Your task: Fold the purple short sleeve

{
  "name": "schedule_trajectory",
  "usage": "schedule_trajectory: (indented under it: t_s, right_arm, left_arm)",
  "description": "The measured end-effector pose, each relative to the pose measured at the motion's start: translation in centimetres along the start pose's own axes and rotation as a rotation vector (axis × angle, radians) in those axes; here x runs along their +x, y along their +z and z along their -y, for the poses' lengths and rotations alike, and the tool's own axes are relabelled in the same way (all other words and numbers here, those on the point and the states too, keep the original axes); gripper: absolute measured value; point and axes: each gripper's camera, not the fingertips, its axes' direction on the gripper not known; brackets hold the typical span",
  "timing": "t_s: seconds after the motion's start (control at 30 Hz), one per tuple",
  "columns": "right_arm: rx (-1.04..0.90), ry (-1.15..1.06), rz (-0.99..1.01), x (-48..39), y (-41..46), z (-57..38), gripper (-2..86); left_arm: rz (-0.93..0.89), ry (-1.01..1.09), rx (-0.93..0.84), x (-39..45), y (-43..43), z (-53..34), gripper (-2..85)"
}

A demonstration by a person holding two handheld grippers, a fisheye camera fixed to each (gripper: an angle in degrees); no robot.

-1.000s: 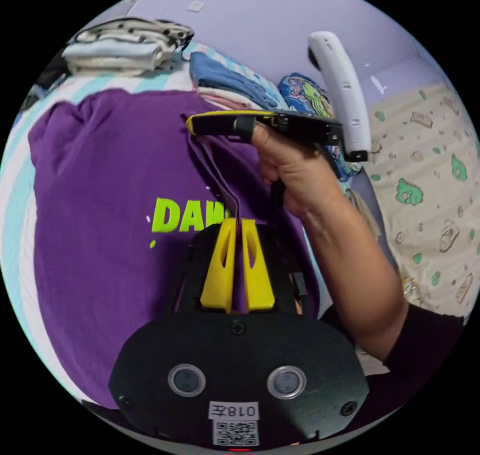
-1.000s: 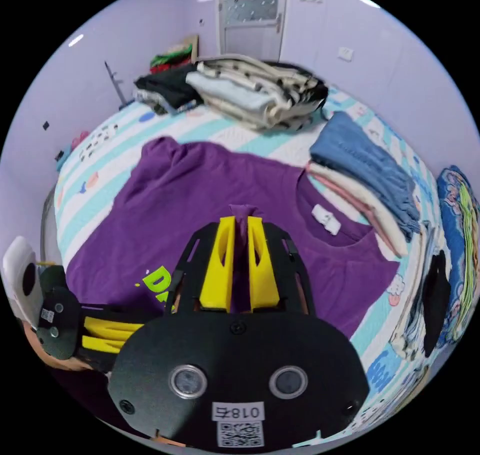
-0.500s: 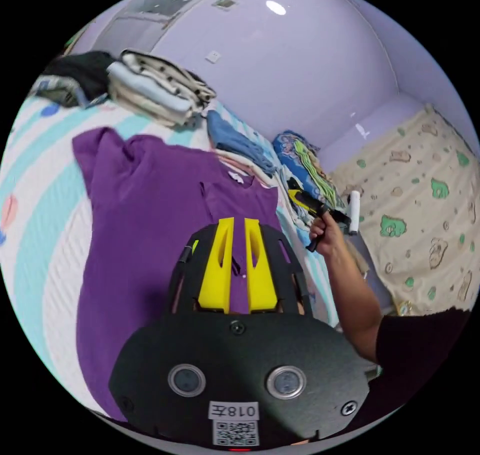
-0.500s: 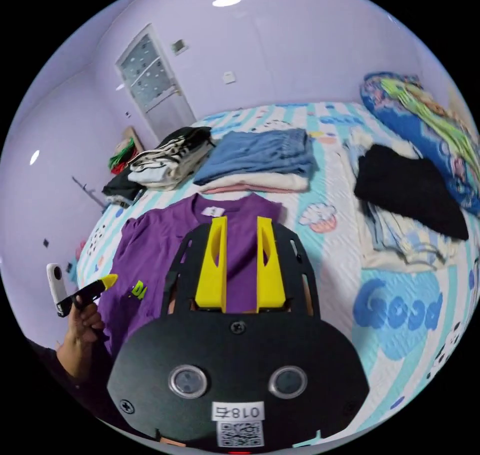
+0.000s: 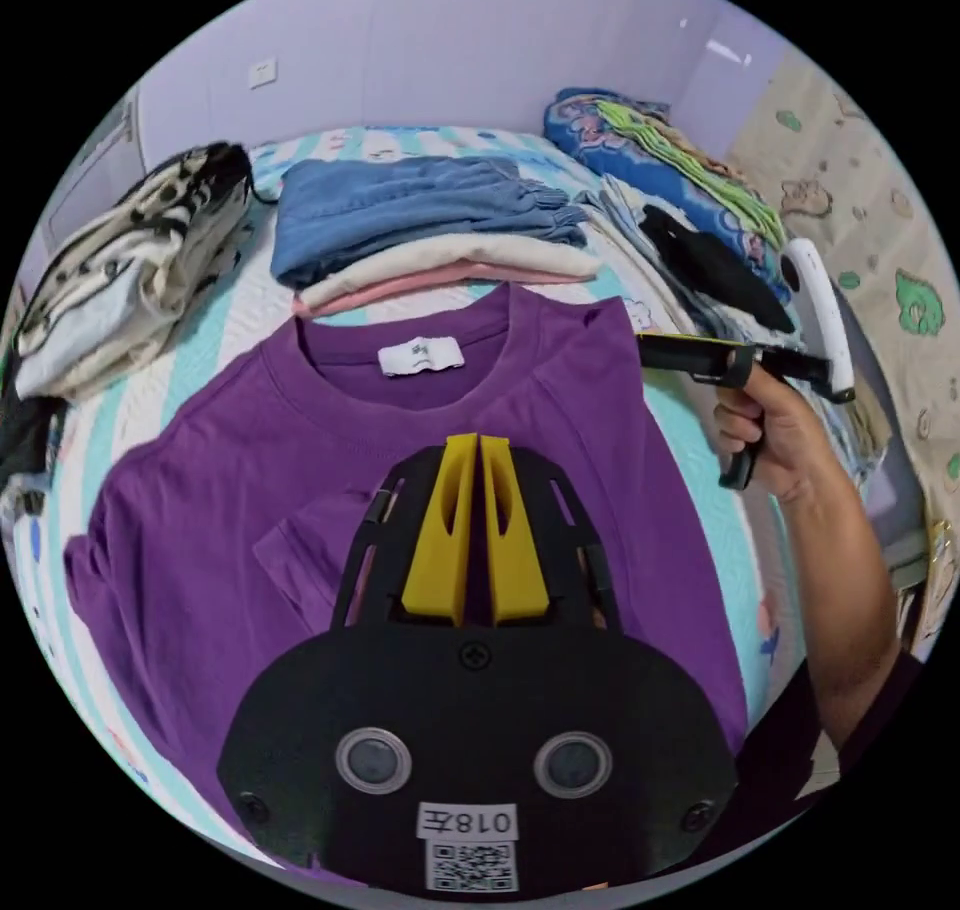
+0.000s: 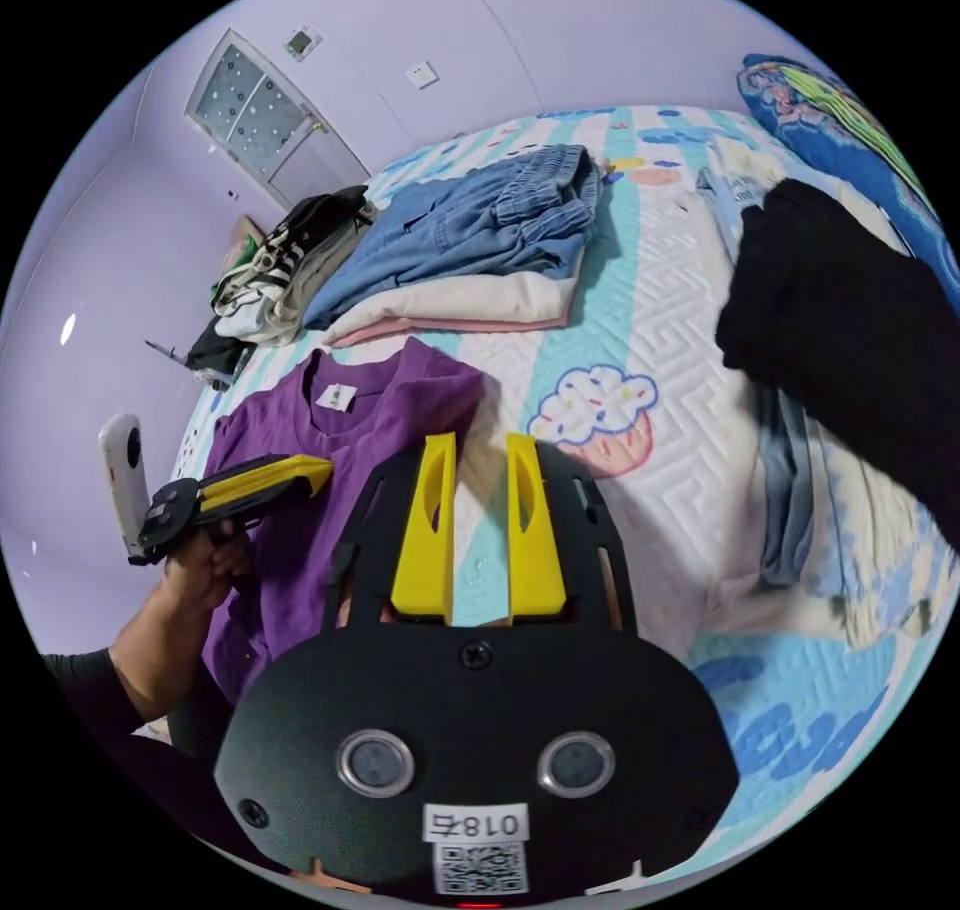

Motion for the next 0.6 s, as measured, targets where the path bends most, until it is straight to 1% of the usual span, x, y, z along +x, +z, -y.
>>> schedule_trajectory:
  t_s: [0.13, 0.2, 0.27, 0.3, 0.4, 0.47, 0.5, 0.53, 0.57, 0.6]
  right_arm:
    - [-0.004, -0.091, 0.018, -0.9, -0.2, 0.7, 6.6]
    - [-0.012, -0.109, 0.031, -1.2, -0.2, 0.7, 6.4]
    - [-0.028, -0.120, 0.017, -1.4, 0.2, 0.8, 5.3]
    - [-0.026, -0.133, 0.024, -1.6, 0.1, 0.9, 3.2]
    - [0.015, -0.129, -0.103, -2.2, -1.1, 0.6, 0.8]
    - [0.031, -0.068, -0.141, -1.8, -2.0, 0.2, 0.2]
    - [0.069, 0.019, -0.267, -1.1, -2.8, -0.3, 0.0]
    - [0.104, 0.085, -0.288, 0.1, -3.7, -0.8, 0.0]
    - [0.112, 0.112, -0.227, 0.8, -4.0, -1.1, 0.0]
    - [0.135, 0.138, -0.065, 2.0, -4.8, -1.5, 0.0]
  left_arm:
    - [-0.135, -0.154, 0.062, -3.8, 0.9, -1.6, -1.0]
    - [-0.240, -0.266, 0.108, -6.6, 1.6, -3.1, -1.0]
    - [-0.309, -0.319, 0.123, -8.1, 2.3, -4.1, -1.0]
    - [-0.337, -0.337, 0.131, -8.7, 2.7, -4.7, -1.0]
    - [-0.347, -0.341, 0.133, -9.2, 3.4, -5.6, -1.0]
    - [-0.356, -0.345, 0.132, -9.5, 3.9, -6.2, -1.0]
    - [-0.369, -0.352, 0.135, -9.8, 4.2, -6.7, -1.0]
    - [-0.377, -0.356, 0.138, -10.0, 4.3, -7.0, -1.0]
    - [-0.389, -0.361, 0.141, -10.3, 4.6, -7.5, -1.0]
    - [-0.391, -0.361, 0.141, -10.4, 4.8, -7.9, -1.0]
